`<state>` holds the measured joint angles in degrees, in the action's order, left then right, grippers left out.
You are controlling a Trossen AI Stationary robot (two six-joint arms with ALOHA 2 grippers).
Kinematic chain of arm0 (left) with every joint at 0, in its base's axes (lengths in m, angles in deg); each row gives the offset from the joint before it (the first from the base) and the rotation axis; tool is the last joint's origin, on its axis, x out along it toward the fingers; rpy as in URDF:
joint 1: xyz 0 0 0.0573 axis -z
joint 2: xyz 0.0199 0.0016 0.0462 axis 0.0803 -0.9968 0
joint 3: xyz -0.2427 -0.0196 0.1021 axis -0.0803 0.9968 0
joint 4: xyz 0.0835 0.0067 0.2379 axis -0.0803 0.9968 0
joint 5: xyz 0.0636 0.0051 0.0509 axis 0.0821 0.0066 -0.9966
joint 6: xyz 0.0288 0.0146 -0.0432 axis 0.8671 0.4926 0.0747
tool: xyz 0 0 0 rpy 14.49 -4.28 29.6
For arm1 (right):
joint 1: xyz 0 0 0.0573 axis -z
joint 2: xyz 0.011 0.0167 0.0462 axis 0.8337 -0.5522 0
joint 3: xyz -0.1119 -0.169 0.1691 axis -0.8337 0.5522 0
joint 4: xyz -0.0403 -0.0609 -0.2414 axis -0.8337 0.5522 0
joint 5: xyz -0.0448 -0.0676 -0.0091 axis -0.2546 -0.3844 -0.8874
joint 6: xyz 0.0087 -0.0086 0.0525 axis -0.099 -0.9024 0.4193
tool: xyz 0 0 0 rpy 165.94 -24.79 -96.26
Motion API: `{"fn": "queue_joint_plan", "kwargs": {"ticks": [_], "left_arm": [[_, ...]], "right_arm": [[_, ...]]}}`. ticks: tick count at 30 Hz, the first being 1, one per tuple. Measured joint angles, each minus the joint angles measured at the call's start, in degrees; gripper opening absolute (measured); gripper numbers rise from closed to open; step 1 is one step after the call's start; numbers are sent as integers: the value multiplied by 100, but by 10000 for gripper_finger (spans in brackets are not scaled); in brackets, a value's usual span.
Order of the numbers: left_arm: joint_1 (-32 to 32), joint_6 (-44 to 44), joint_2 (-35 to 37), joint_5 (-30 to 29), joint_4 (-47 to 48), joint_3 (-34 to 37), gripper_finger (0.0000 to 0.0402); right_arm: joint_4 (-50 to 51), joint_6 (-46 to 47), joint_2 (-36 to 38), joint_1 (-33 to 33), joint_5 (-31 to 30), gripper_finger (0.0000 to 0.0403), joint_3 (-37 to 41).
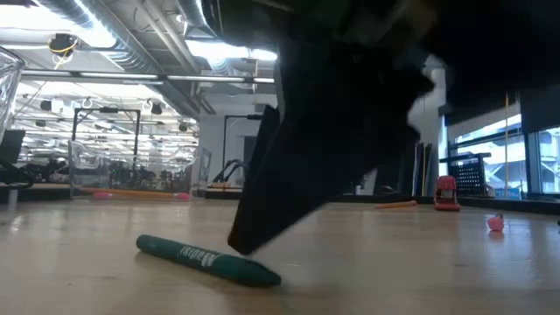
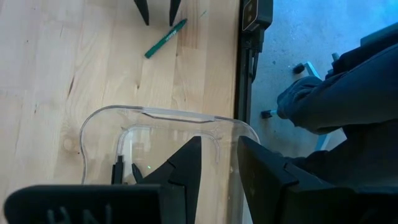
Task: Sort crayons/erasers/pens/pencils in bins
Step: Put the green crayon into the bottom right transparent bin
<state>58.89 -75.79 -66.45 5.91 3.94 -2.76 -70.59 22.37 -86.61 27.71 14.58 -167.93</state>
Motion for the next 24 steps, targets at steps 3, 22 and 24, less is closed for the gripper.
{"fn": "queue_joint_plan", "kwargs": {"ticks": [3, 22, 24], "left_arm": [[0, 0, 0, -2, -1, 1, 96], [0, 0, 0, 0, 2, 2, 96], [2, 0, 0, -2, 2, -1, 96]], "right_arm": [[-30, 181, 8, -4, 3, 158, -2], [-294, 1248, 28, -50, -443, 158, -2], [-348, 1358, 32, -55, -447, 158, -2]]}}
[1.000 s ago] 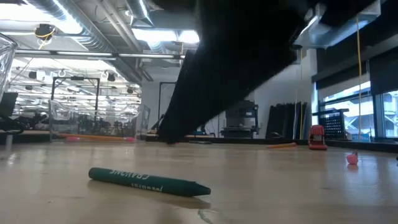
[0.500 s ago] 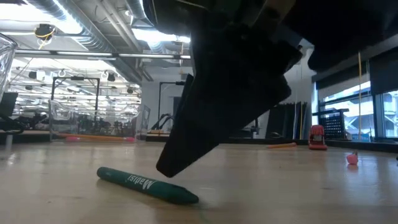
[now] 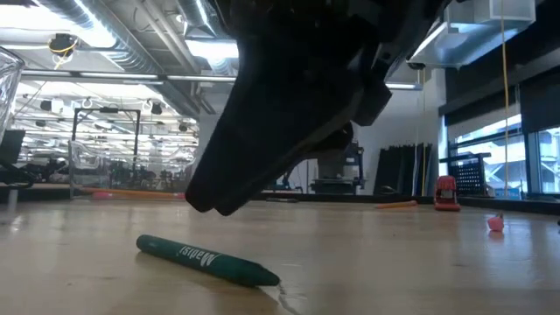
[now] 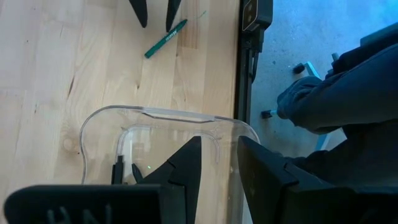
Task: Sort crayons/erasers/pens/pencils in bins
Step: Put the green crayon into the bottom right transparent bin
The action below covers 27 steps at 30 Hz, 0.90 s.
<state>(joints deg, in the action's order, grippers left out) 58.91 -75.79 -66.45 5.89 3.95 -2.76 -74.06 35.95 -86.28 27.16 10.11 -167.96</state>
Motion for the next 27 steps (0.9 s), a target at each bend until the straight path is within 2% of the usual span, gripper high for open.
{"fn": "queue_joint_plan", "kwargs": {"ticks": [15, 27], "left_arm": [[0, 0, 0, 0, 39, 0, 96], [0, 0, 0, 0, 39, 0, 96]], "right_arm": [[-251, 172, -229, -96, -95, 158, -2], [52, 160, -234, -92, -201, 158, -7]]}}
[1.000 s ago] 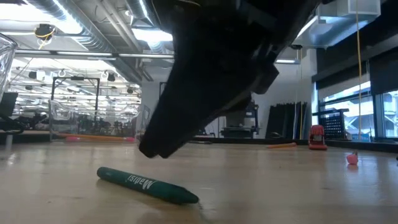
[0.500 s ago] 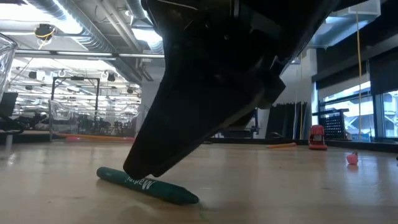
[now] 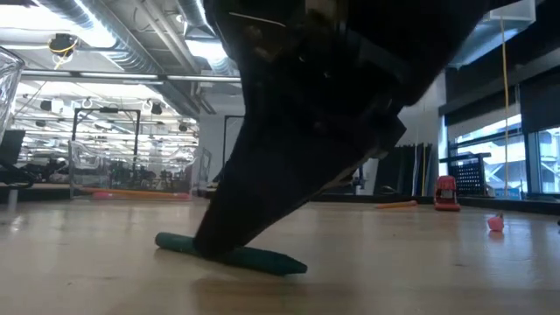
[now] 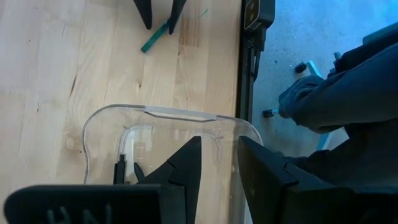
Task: Sort crayons/erasers/pens/pencils in bins
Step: Put the green crayon into the bottom right transparent bin
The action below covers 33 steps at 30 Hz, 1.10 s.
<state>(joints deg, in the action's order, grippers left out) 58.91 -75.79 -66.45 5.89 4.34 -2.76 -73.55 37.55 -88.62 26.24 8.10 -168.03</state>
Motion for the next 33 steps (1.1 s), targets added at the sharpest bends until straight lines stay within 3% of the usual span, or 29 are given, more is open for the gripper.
{"fn": "queue_joint_plan", "kwargs": {"ticks": [12, 18, 33], "left_arm": [[0, -1, 0, 0, 0, 0, 96], [0, -2, 0, 0, 0, 1, 96], [0, -2, 0, 0, 0, 2, 96]], "right_arm": [[579, -192, 11, 2, -465, 158, -12], [607, -820, 11, 17, -478, 158, -10], [596, -1663, 17, 223, 355, 116, 16]]}}
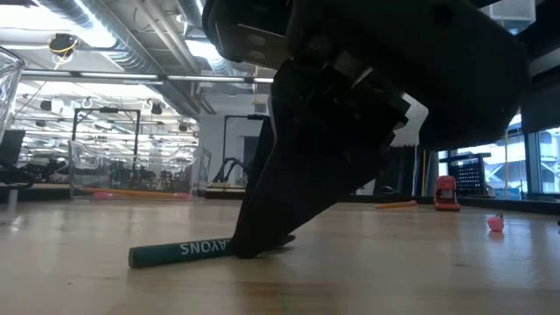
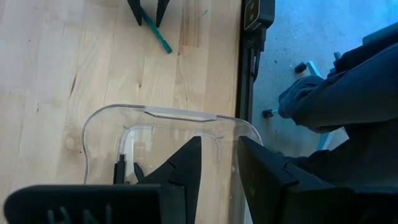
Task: Sort crayons/erasers/pens/pencils in bins
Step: Put the green crayon into the bottom right transparent bin
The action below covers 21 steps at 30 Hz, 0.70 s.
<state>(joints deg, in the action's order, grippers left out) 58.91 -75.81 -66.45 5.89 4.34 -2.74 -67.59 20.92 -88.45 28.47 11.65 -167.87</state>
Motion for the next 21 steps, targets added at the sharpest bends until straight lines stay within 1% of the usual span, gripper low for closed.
{"fn": "queue_joint_plan", "kwargs": {"ticks": [6, 14, 17, 21], "left_arm": [[0, 0, 0, 0, -1, -1, 96], [-2, 0, 0, 0, -2, -1, 96], [-1, 0, 0, 0, 0, 0, 96], [0, 0, 0, 0, -2, -2, 96]], "right_arm": [[2, -12, -2, 11, 166, 90, 4], [9, -12, -2, 15, 238, 57, 9], [8, -13, -2, 30, 382, 45, 9], [4, -9, 0, 38, 448, 36, 11]]}}
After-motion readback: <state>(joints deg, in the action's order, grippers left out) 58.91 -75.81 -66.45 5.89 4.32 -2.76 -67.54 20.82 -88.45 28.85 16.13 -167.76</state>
